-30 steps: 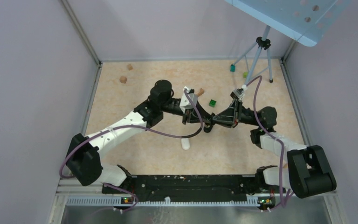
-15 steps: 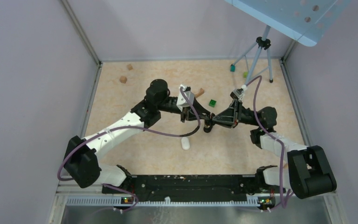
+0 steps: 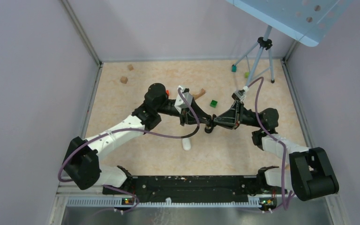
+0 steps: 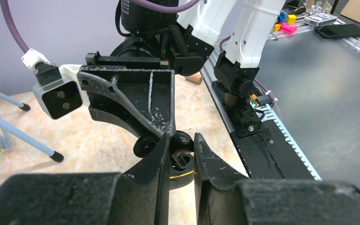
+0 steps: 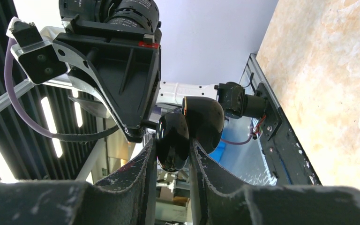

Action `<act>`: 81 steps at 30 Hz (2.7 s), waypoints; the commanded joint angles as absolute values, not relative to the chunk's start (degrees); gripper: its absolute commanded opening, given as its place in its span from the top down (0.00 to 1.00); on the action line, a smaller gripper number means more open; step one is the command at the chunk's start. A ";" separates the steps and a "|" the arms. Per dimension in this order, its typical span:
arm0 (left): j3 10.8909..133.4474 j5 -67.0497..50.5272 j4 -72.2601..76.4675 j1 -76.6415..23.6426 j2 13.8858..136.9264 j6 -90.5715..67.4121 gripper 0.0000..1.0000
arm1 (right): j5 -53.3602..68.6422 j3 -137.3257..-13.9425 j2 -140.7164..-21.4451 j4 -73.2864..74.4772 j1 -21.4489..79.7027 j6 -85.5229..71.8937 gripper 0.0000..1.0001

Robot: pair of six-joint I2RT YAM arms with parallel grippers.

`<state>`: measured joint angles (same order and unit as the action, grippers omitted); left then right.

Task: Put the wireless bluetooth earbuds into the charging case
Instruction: Insert the right earbud into the right side groove of the charging case.

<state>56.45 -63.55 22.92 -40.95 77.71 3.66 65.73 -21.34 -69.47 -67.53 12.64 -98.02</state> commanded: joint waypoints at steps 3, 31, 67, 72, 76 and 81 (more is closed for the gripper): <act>56.89 -66.63 28.82 -40.74 77.38 0.82 1.00 | 64.94 -21.59 -67.48 -69.35 13.10 -96.99 1.00; 60.05 -72.25 29.79 -40.79 82.07 1.25 1.00 | 64.99 -21.64 -63.95 -62.08 13.07 -93.72 1.00; 55.67 -70.78 37.93 -40.87 82.22 -2.75 1.00 | 60.90 -21.57 -77.47 -98.51 14.58 -115.75 1.00; 55.69 -71.12 36.50 -40.91 82.53 -2.19 1.00 | 60.56 -21.78 -77.44 -98.68 14.54 -115.91 1.00; 56.19 -70.00 33.01 -40.89 82.68 0.30 1.00 | 60.46 -21.79 -76.70 -98.55 14.54 -115.93 1.00; 57.54 -68.11 27.50 -40.80 83.13 4.97 1.00 | 61.20 -21.99 -75.42 -96.15 14.58 -114.72 1.00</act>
